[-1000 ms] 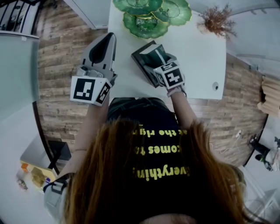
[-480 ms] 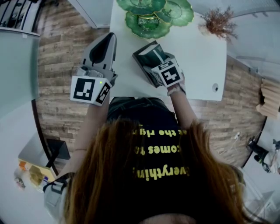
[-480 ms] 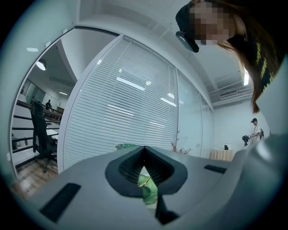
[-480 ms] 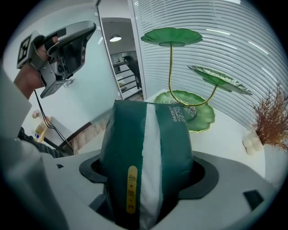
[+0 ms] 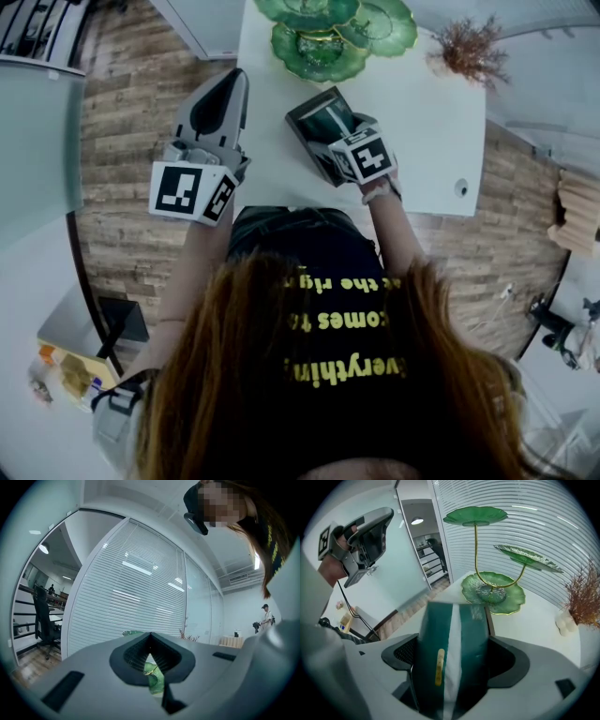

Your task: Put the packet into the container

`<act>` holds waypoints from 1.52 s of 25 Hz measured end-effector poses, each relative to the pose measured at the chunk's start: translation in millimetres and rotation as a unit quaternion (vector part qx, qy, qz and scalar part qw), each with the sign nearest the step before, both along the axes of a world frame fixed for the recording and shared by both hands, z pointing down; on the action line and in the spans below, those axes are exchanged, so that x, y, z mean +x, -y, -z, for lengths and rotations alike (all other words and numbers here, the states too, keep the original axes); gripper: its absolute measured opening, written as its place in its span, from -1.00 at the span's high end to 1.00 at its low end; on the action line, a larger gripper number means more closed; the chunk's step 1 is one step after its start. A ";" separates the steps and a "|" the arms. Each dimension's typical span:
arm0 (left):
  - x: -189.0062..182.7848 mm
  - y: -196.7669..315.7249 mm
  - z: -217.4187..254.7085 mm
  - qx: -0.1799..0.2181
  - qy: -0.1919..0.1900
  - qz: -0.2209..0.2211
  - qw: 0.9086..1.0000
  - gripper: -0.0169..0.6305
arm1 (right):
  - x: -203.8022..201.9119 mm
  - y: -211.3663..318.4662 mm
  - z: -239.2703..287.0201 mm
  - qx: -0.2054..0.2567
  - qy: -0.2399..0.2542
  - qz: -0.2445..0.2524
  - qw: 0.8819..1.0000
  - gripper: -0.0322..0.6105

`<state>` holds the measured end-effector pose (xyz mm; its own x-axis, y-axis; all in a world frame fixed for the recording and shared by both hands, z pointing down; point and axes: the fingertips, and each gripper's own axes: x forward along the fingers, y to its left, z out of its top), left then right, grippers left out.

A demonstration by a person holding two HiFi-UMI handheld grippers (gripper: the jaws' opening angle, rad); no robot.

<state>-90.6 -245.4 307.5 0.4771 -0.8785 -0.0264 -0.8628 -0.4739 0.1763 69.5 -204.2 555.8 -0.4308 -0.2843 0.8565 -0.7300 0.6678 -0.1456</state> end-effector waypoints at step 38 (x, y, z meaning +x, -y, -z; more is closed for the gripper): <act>2.7 0.7 0.0 0.001 0.003 -0.003 1.000 0.94 | 10.0 11.1 22.4 0.069 0.009 -0.028 0.997 0.76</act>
